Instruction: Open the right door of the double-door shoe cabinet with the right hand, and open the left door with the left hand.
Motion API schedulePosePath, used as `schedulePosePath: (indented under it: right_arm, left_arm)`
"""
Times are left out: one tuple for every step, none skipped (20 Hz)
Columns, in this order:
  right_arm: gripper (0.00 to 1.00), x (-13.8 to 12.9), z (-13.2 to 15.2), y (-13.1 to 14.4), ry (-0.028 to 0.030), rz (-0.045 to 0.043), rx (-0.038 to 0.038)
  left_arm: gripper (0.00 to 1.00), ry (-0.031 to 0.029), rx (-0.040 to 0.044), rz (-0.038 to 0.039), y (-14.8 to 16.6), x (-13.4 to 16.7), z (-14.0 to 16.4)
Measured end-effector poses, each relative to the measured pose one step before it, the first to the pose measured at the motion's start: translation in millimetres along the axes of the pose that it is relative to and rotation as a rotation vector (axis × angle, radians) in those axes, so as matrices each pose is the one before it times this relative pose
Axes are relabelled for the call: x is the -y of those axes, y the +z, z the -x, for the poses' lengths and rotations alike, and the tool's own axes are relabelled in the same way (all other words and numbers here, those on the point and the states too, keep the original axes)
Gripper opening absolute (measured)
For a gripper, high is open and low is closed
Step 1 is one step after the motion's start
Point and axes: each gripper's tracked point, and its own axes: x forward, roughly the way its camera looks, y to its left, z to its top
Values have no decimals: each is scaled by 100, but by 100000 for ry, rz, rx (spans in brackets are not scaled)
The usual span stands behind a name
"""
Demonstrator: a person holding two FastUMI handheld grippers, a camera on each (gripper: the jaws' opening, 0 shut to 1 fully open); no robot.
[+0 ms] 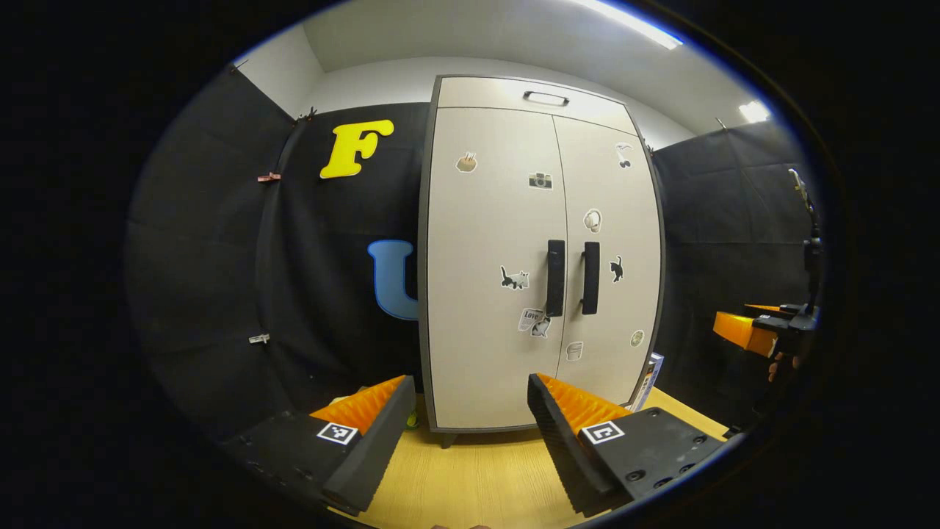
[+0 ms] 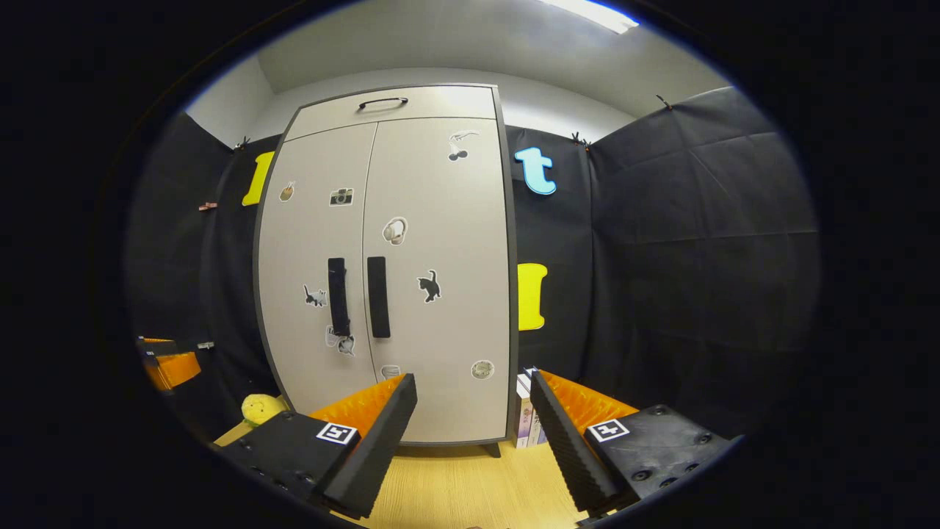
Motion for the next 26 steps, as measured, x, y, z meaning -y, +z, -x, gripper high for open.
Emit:
schedulePosePath:
  right_arm:
    - [98, -196, -58, 41, 495, -31, -57]
    - [98, -139, -30, 30, 349, -38, -91]
    - [98, -184, -115, 120, 379, -125, -75]
    - [98, -152, -54, 81, 412, -331, -307]
    - [98, -430, -232, 184, 817, -404, 64]
    - [98, -330, -213, 221, 800, -228, 308]
    - [98, -284, -276, 254, 677, 70, 364]
    - [98, -290, -339, 344, 697, 286, 486]
    - [98, -306, -326, 408, 542, 65, 464]
    - [98, -336, -420, 478, 678, -294, 479]
    - [98, -487, -479, 370, 888, -739, 237]
    - [98, -518, -603, 422, 1110, -866, 160]
    - [98, -628, -754, 404, 1307, -521, -23]
    - [98, -620, -844, 246, 1652, 510, -583]
    - [98, -429, -1101, 440, 633, 661, -184]
    - [98, -433, -954, 341, 347, 197, -495]
    - [98, -686, -1039, 459, 1051, -421, -168]
    - [98, -678, -938, 433, 1290, -373, 248]
    - [98, -609, -1061, 414, 1350, 455, 192]
    - [98, -335, -983, 276, 1134, 906, 86]
    - [98, -256, -990, -2, 704, -36, -857]
    - [98, -75, -982, 103, 246, -510, -564]
    - [98, -71, -988, 39, 77, -261, -755]
    - [98, -144, -992, -57, -6, 56, -1051]
    - [98, -306, -1017, -170, 422, 571, -1283]
    - [98, -245, -902, -182, 231, 975, -1392]
  left_arm:
    - [95, 203, -106, 200, -96, -121, 52]
    - [95, 216, -37, 168, -26, -115, 33]
    - [95, 335, -46, 99, -40, -139, 20]
    - [95, 286, -53, 51, 4, -139, 50]
    - [95, 262, 41, 11, -54, -143, -4]
    - [95, 246, -26, -18, -12, -108, 69]
    - [95, -15, -181, -39, -166, -36, 7]
    - [95, 19, -285, -14, -121, -41, 33]
    - [95, 115, -315, 121, -192, -74, 15]
    - [95, -56, -262, 248, -97, -29, 4]
    - [95, -128, -267, 306, -193, -28, 5]
    - [95, -24, -231, 172, -107, -73, 35]
    - [95, 215, -379, -158, -241, -142, 0]
    - [95, 243, -308, -325, -126, -153, 6]
    - [95, 73, -171, -213, -202, -58, 8]
    - [95, 31, 52, -172, -195, -92, -49]
    - [95, 289, -560, -322, -438, -237, -47]
    - [95, 486, -759, -374, -423, -278, -1]
    - [95, 656, -822, -216, -439, -271, -85]
    - [95, 785, -359, 234, -280, -358, 135]
    - [95, 98, 298, 692, -116, -294, 118]
    - [95, -9, -265, 849, -113, -220, 118]
    - [95, 618, -391, 437, -297, -539, 109]
    - [95, 1140, -339, -47, -165, -620, 97]
    - [95, 1180, -342, -268, -225, -615, 135]
    - [95, 1365, -317, -252, -75, -670, 144]
